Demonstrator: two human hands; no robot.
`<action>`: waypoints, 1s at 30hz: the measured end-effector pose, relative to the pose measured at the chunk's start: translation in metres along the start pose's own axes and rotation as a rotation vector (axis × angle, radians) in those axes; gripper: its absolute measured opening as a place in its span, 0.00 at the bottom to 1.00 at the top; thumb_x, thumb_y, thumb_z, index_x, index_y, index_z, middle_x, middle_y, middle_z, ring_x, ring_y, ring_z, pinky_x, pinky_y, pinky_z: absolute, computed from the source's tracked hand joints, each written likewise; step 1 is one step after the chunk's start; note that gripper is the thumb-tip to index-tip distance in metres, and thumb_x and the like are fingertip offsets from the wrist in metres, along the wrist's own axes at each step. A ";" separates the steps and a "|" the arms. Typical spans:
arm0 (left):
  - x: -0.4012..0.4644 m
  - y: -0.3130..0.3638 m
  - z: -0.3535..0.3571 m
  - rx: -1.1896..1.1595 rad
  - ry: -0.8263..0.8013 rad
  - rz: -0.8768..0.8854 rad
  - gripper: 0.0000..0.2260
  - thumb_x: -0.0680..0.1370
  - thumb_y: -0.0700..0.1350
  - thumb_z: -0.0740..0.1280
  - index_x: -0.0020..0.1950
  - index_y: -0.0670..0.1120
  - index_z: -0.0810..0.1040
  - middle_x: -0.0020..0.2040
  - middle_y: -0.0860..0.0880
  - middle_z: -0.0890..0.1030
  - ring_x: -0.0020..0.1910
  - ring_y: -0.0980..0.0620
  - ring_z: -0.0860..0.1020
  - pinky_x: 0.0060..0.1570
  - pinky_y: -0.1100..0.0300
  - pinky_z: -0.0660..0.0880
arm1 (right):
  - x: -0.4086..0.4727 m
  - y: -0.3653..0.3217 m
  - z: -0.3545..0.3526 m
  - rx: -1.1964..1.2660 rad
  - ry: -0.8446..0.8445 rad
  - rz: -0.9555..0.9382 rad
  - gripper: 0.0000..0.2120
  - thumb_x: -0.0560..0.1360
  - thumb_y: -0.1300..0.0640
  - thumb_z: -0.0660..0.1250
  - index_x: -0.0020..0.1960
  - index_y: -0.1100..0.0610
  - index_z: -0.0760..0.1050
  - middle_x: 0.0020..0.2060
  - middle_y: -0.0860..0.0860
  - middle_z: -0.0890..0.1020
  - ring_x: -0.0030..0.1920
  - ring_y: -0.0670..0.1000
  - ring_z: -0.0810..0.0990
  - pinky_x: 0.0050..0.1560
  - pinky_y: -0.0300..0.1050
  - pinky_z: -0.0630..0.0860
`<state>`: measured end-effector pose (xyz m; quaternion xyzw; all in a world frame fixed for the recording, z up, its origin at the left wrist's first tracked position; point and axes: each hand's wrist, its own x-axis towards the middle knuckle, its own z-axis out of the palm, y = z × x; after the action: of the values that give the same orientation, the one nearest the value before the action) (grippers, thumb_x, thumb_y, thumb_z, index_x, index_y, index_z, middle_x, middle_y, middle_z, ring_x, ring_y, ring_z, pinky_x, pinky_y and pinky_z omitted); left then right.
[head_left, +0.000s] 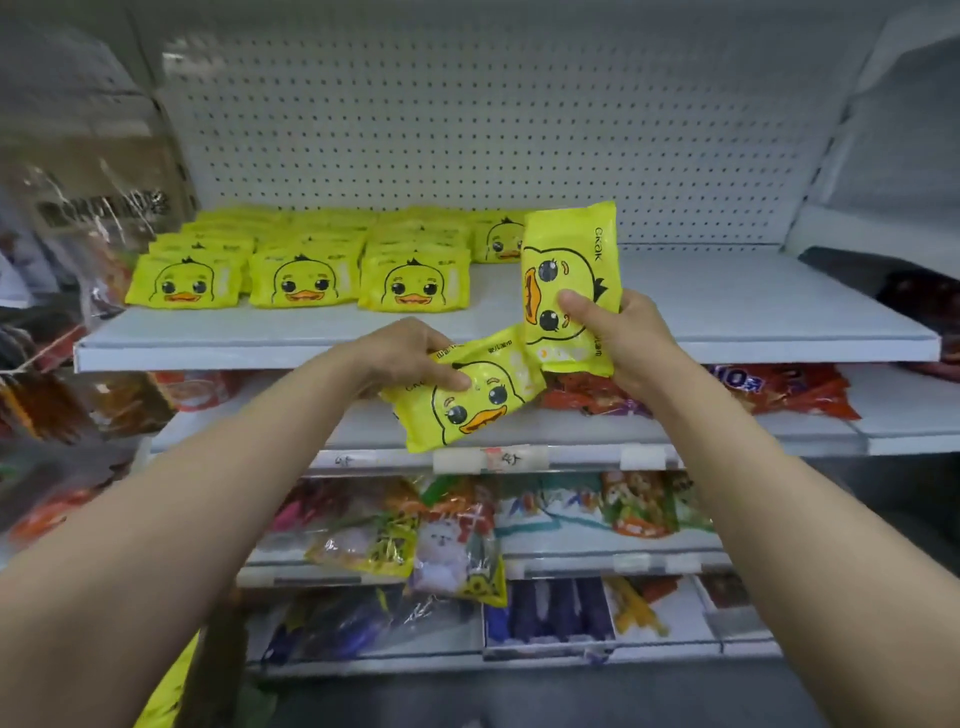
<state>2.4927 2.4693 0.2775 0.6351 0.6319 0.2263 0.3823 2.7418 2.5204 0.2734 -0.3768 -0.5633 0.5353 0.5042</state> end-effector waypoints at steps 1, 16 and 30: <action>0.014 0.007 0.000 0.032 -0.008 0.015 0.13 0.69 0.46 0.77 0.51 0.45 0.83 0.44 0.47 0.86 0.41 0.49 0.85 0.41 0.57 0.80 | 0.007 -0.003 -0.009 -0.004 0.020 -0.014 0.11 0.73 0.57 0.74 0.54 0.58 0.80 0.46 0.54 0.87 0.48 0.55 0.86 0.48 0.52 0.83; 0.242 0.077 -0.032 0.303 0.057 0.110 0.34 0.66 0.51 0.79 0.68 0.43 0.73 0.69 0.46 0.73 0.68 0.46 0.71 0.67 0.52 0.69 | 0.172 -0.023 -0.072 -0.039 0.113 -0.058 0.10 0.73 0.56 0.75 0.52 0.56 0.80 0.44 0.52 0.87 0.45 0.54 0.86 0.44 0.51 0.83; 0.350 0.081 -0.074 0.636 0.194 0.141 0.27 0.68 0.53 0.76 0.65 0.50 0.74 0.63 0.48 0.73 0.61 0.47 0.70 0.54 0.58 0.68 | 0.266 -0.004 -0.113 -0.054 0.033 -0.029 0.13 0.73 0.57 0.74 0.56 0.60 0.80 0.48 0.55 0.86 0.47 0.56 0.86 0.43 0.53 0.83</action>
<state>2.5211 2.8325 0.3163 0.7402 0.6588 0.1029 0.0867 2.7968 2.8014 0.3118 -0.3910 -0.5746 0.5060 0.5108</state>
